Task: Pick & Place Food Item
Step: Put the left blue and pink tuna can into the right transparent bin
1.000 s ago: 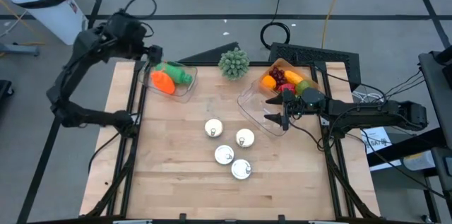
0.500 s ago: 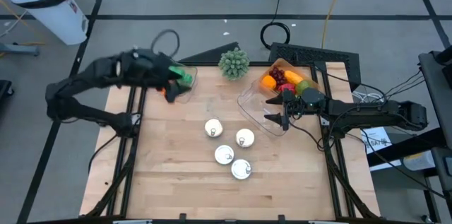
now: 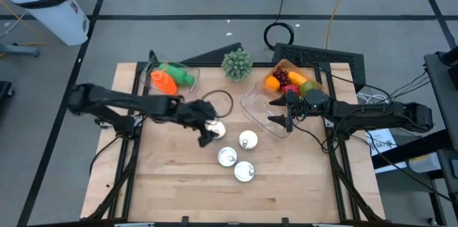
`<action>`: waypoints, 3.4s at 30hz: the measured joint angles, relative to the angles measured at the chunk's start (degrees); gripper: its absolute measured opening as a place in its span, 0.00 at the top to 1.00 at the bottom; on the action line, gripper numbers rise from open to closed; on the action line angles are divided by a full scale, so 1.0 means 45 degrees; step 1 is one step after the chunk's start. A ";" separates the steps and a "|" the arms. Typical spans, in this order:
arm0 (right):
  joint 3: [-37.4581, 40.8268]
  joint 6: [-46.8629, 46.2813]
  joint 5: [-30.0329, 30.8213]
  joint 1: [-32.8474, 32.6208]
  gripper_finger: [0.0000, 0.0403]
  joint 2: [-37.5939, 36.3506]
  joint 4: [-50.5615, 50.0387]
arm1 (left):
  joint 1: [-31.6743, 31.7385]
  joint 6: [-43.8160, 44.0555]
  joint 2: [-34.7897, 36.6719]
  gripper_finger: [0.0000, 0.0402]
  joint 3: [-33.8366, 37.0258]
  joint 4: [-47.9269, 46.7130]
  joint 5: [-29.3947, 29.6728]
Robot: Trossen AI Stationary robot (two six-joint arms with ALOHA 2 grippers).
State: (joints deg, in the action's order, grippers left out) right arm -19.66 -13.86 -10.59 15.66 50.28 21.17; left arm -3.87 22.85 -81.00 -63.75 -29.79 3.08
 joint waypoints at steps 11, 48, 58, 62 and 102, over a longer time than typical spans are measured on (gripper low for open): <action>0.0000 -0.0089 0.0000 -0.0005 0.12 -0.0005 0.0017 | 0.0459 -0.0053 -0.3707 0.18 0.0355 0.1581 0.2696; 0.0000 0.0008 0.0000 -0.0005 0.12 -0.0005 -0.0043 | -0.0659 0.5929 -0.2892 0.32 0.0342 -0.3122 -0.1771; 0.0000 0.0052 -0.0004 -0.0005 0.12 -0.0005 -0.0070 | -0.2066 0.8292 -0.3316 0.38 0.0389 -0.3696 0.0946; 0.0000 0.0052 -0.0005 -0.0005 0.12 -0.0005 -0.0065 | -0.2315 0.9235 -0.3339 0.41 0.0389 -0.3737 0.1056; 0.0000 -0.0052 -0.0005 -0.0005 0.12 -0.0005 -0.0011 | -0.2538 1.0957 -0.3498 0.96 0.1999 -0.0020 0.2610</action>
State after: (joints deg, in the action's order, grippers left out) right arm -19.66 -14.10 -10.61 15.64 50.26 21.12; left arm -15.29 72.16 -96.74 -54.75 -29.88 14.83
